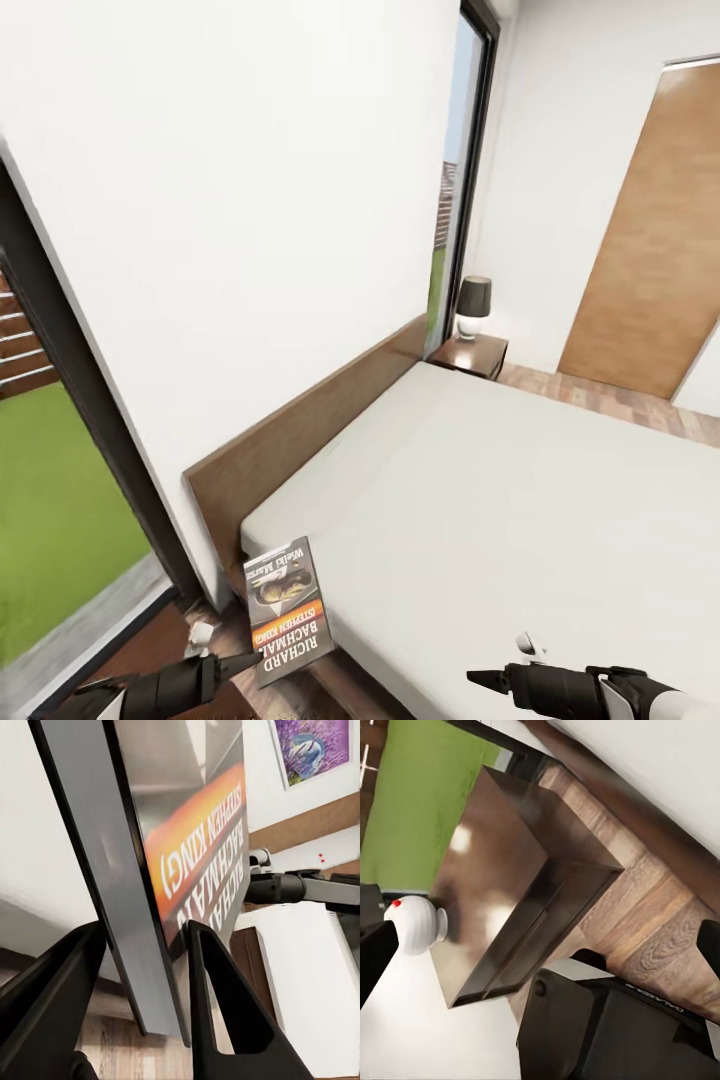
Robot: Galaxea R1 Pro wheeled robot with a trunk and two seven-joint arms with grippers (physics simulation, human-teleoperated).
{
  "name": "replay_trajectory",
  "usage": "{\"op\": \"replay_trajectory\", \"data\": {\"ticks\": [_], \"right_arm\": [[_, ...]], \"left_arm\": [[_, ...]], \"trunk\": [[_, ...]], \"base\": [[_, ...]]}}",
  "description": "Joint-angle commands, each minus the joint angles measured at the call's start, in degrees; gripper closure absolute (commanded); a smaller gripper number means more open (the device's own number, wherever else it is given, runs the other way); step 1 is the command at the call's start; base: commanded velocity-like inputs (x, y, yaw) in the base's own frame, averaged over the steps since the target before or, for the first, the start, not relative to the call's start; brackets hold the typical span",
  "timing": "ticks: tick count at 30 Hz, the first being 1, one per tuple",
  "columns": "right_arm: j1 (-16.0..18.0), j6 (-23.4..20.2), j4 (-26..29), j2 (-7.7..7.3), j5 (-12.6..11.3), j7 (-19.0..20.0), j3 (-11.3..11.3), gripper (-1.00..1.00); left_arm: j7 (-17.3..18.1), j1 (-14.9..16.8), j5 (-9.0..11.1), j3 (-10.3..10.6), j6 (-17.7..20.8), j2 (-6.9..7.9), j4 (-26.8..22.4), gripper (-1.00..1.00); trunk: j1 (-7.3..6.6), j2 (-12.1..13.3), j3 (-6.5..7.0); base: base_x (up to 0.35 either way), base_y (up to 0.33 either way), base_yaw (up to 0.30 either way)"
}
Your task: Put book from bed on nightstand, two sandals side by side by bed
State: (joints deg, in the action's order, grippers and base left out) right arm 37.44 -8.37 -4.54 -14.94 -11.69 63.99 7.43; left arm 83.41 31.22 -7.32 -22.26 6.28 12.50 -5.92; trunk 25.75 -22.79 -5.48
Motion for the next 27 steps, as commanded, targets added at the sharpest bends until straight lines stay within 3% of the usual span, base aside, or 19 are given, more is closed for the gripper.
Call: {"op": "replay_trajectory", "data": {"ticks": [1,27], "right_arm": [[0.1,-0.5,-0.1,0.0,-0.6,0.3,0.4,-1.0],[0.1,-0.5,-0.1,0.0,-0.6,0.3,0.4,-1.0]], "left_arm": [[0.3,0.1,-0.5,-0.8,0.6,-0.02,0.0,1.0],[0.3,0.1,-0.5,-0.8,0.6,-0.02,0.0,1.0]], "trunk": [[0.04,-0.1,-0.13],[0.04,-0.1,-0.13]], "base": [[0.0,0.0,0.284],[0.0,0.0,0.284]]}}
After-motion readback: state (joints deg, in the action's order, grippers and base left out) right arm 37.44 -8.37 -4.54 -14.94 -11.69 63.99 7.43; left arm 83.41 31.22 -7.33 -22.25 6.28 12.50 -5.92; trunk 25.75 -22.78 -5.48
